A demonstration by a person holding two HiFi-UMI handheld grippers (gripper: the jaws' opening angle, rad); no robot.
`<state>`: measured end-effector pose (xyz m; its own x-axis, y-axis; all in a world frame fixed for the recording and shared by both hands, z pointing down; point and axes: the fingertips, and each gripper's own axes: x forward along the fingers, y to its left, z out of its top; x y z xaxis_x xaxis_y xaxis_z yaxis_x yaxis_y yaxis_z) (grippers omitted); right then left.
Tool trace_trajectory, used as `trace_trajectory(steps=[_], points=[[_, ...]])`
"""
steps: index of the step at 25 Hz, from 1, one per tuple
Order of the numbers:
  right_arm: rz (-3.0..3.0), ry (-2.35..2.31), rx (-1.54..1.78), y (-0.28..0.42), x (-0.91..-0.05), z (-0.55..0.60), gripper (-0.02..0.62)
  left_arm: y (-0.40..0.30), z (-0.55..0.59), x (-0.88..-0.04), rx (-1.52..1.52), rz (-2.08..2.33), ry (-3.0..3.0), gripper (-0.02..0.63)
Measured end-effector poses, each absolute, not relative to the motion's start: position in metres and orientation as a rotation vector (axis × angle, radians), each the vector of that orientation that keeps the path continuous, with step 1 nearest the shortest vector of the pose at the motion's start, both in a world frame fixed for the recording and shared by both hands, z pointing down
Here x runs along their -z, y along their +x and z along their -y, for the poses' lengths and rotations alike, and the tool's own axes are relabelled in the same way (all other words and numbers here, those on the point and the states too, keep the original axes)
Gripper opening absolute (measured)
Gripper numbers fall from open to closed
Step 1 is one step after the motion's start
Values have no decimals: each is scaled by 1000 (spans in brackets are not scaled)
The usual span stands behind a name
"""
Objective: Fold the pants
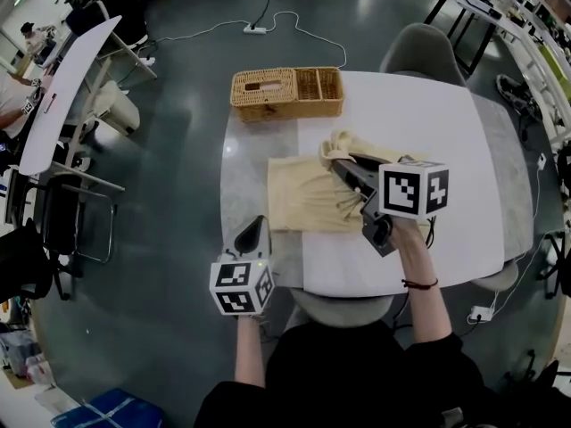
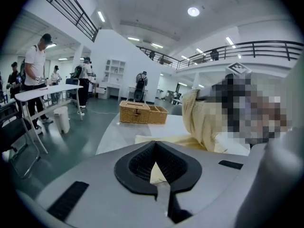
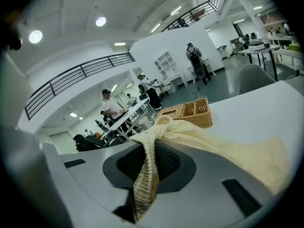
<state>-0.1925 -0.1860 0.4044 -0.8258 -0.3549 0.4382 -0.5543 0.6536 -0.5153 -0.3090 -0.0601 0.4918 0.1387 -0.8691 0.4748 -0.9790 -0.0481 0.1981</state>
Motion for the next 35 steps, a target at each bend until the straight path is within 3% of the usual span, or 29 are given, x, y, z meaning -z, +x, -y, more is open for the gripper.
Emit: trace_trajectory(steps=[19,35], points=[[2331,773,-945,-272,-516,186,49,-334,53,-532,-297,1717,1879,8],[2195,826,-954,-293,-580,177,51,-340,46,-551,-295,1691,1837,8]])
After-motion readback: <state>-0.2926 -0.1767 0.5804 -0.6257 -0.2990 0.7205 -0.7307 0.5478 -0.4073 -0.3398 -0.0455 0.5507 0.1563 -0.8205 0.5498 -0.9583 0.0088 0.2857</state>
